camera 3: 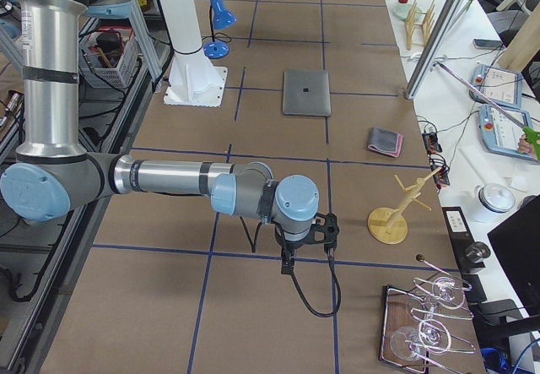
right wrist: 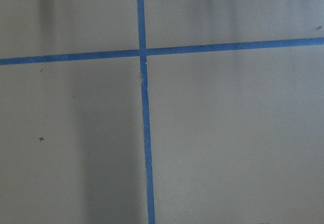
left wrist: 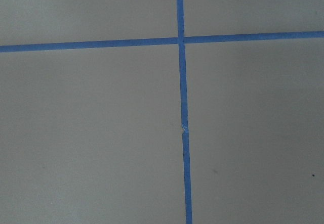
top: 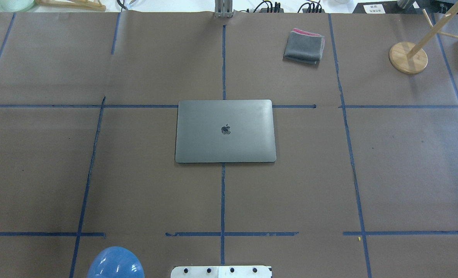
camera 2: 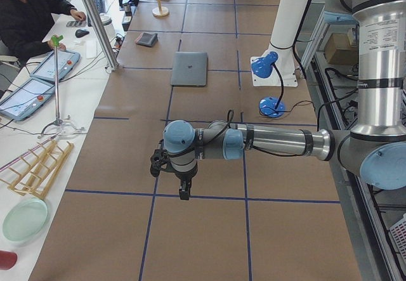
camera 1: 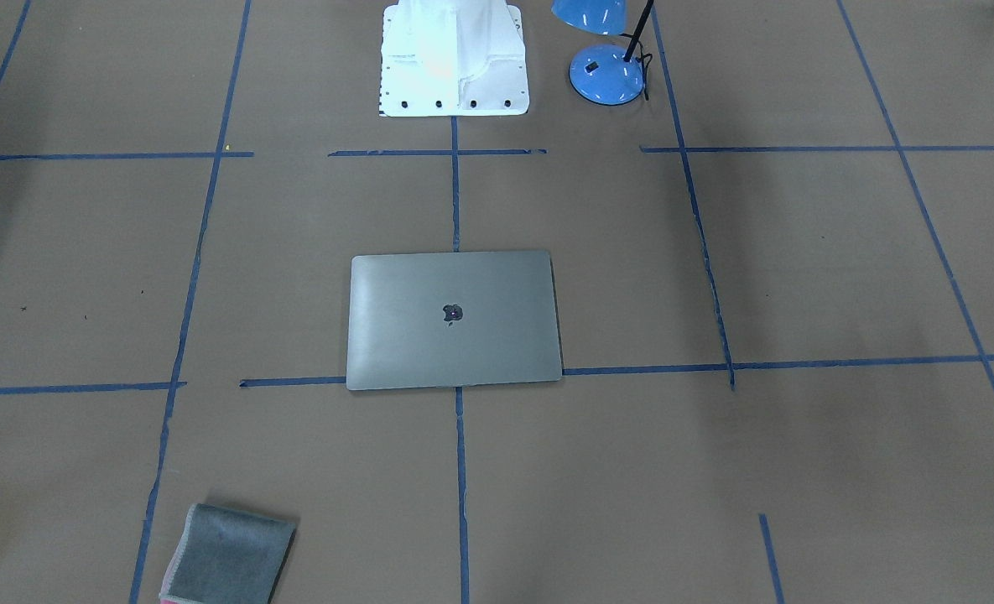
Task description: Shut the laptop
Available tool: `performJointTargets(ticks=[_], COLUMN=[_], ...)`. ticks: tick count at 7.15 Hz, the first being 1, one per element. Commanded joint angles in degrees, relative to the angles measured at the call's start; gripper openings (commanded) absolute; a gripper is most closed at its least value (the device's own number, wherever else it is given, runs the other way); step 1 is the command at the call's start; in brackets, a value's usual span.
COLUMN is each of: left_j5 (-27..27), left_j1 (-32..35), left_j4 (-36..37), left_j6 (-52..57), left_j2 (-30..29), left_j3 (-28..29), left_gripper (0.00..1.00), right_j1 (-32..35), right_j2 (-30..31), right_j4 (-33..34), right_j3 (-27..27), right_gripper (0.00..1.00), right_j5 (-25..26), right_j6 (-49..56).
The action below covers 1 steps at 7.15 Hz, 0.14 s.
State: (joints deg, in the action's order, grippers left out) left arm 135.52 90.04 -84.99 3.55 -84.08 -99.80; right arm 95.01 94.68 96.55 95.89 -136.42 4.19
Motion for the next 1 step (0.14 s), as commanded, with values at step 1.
performJointTargets(ticks=[1], left_j5=[-0.16], left_j1=[0.05], left_j4=[0.00], left_j6=[-0.03], left_j2=[-0.03], left_j3=[-0.04], left_gripper=[1.00], right_j1=[0.00], right_j2=[-0.03], right_j4=[-0.05], right_j3=[0.09], right_gripper=[1.00], right_j5=[-0.08], right_j6=[0.03])
